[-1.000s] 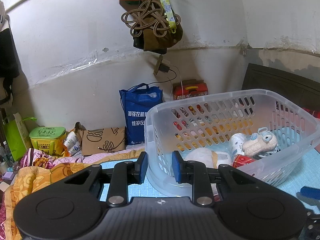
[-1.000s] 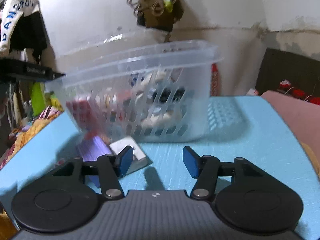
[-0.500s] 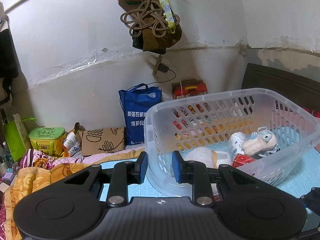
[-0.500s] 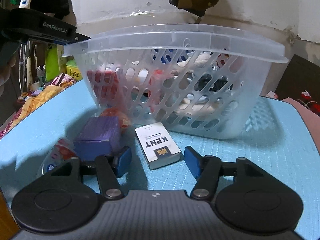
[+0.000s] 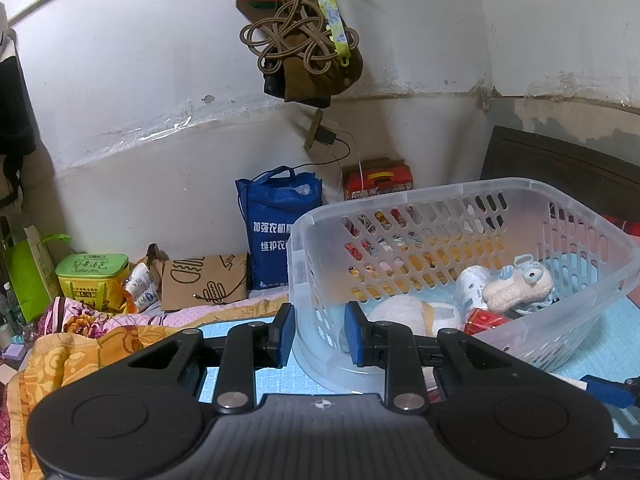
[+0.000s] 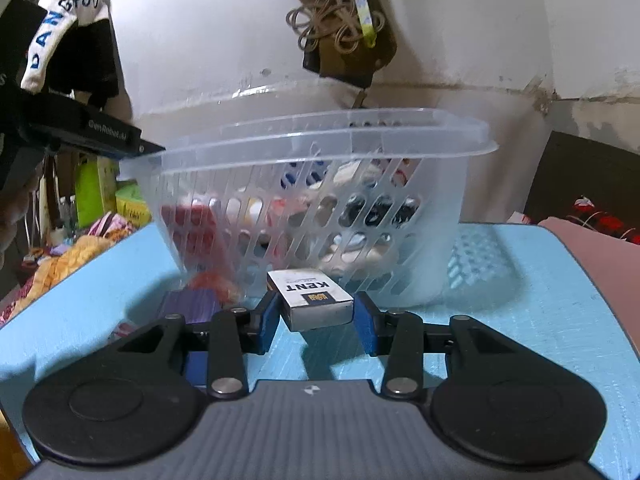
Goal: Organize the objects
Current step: 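Grasp the white KENT cigarette pack with the right tool, then lift the KENT pack into the basket and open the right tool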
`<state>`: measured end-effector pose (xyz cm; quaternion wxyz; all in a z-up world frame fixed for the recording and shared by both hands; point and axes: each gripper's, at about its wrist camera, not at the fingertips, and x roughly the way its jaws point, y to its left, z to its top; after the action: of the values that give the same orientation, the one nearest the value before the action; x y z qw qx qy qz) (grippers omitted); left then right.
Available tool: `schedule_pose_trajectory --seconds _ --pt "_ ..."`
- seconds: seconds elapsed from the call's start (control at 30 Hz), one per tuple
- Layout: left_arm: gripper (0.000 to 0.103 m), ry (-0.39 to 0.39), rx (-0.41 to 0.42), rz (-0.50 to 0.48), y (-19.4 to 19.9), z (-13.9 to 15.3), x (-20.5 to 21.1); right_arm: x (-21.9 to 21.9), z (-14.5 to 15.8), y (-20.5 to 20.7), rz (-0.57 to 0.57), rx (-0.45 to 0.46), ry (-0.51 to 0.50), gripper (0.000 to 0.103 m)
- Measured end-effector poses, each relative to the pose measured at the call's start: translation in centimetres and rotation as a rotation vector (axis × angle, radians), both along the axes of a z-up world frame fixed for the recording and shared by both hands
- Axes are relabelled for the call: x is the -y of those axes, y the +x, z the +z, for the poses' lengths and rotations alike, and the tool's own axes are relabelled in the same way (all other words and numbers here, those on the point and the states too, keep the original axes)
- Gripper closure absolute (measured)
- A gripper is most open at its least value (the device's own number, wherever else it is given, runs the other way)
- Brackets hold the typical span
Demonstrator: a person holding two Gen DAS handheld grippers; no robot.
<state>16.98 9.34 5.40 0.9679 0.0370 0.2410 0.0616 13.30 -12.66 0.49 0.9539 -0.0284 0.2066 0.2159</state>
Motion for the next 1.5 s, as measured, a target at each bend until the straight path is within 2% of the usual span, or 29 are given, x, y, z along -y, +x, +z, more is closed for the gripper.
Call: schedule_pose_trajectory --seconds 0.27,0.63,0.83,1.17,1.33,1.43,1.5 --pt "0.072 -0.003 -0.001 -0.002 0.1 0.1 0.0 0.8 0.2 -0.8 -0.016 0.051 0.039 0.059" --pt "0.072 0.0 0.001 0.0 0.1 0.2 0.0 2.8 0.4 -2.4 -0.037 0.055 0.091 0.059" --pt "0.072 -0.002 0.0 0.002 0.1 0.2 0.0 3.6 1.2 -3.8 -0.054 0.103 0.089 0.059" --pt "0.072 -0.002 -0.001 0.002 0.0 0.2 0.0 3.9 2.2 -4.6 -0.054 0.12 0.093 0.059" --pt "0.072 -0.001 0.0 0.001 0.0 0.2 0.0 4.0 4.8 -7.0 -0.031 0.201 0.121 0.059" --pt "0.072 0.0 -0.001 0.002 0.0 0.2 0.0 3.4 8.1 -7.3 -0.029 0.296 0.111 0.059" --pt "0.072 -0.001 -0.001 0.002 0.0 0.2 0.0 2.5 10.3 -6.0 -0.029 0.321 0.093 0.059"
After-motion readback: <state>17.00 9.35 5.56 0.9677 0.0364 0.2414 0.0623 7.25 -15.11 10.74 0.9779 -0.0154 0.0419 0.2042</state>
